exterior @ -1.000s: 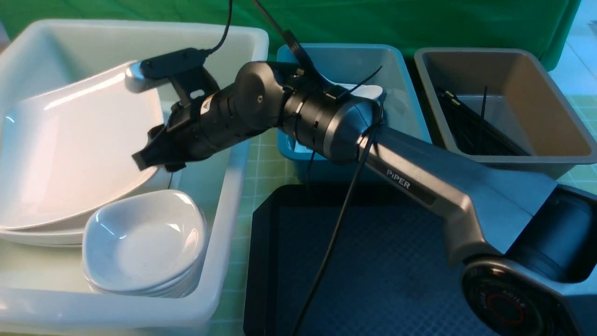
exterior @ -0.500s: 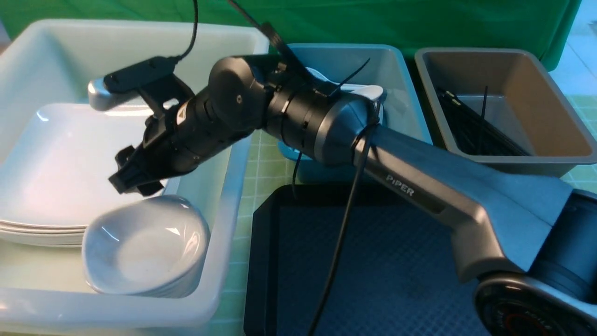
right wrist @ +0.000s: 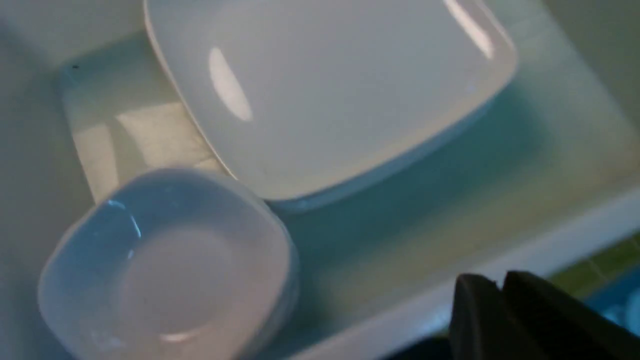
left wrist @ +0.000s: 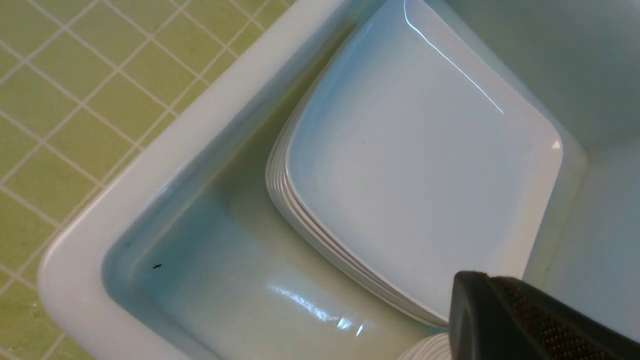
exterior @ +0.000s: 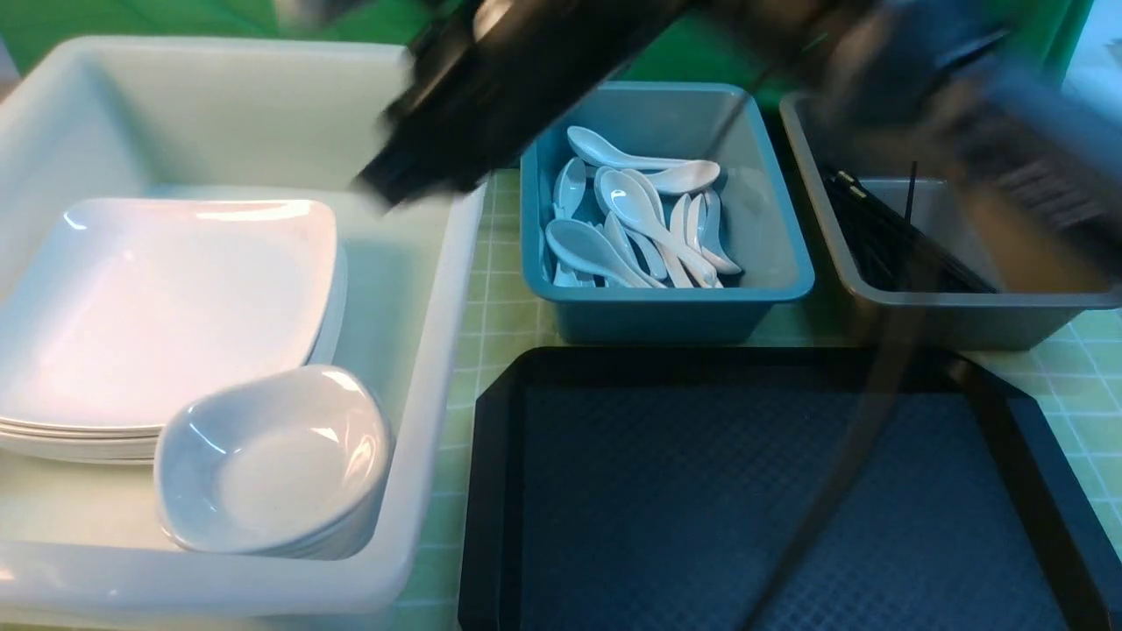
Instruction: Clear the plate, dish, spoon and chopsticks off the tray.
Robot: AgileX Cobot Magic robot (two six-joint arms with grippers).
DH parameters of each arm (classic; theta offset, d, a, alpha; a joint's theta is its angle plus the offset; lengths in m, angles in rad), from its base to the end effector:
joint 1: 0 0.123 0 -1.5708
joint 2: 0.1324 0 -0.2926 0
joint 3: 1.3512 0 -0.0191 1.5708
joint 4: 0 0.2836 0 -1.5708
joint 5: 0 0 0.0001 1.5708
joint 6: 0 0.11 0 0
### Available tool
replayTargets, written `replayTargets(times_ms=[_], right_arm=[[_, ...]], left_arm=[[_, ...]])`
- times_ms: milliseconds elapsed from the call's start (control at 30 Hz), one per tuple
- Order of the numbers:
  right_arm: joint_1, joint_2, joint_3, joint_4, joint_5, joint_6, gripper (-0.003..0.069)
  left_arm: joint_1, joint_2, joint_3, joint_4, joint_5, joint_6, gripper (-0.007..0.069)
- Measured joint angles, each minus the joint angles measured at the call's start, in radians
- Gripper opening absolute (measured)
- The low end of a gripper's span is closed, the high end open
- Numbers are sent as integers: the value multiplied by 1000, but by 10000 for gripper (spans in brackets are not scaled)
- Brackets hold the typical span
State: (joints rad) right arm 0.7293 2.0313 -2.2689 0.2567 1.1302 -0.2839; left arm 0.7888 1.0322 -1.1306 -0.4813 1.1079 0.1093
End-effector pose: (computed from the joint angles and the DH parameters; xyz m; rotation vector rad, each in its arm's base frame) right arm 0.3569 0.3529 0.3980 -1.1490 2.1104 0.5391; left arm 0.1901 0.1267 0.3862 -0.8622 2.1871 -0.1999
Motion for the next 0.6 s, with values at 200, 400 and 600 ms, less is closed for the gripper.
replayTargets(times_ms=[200,400,600], right_arm=[[-135,-225,1,-76,72,9,9],[-254,-461,111,-130,76,33,8],[-357,-765,436,-149,54,39,8]], left_arm=[[-83,0,0,0,-14,0,-1],[-303,0,0,18,-19,19,-1],[-590,0,0,71,4,26,-1]])
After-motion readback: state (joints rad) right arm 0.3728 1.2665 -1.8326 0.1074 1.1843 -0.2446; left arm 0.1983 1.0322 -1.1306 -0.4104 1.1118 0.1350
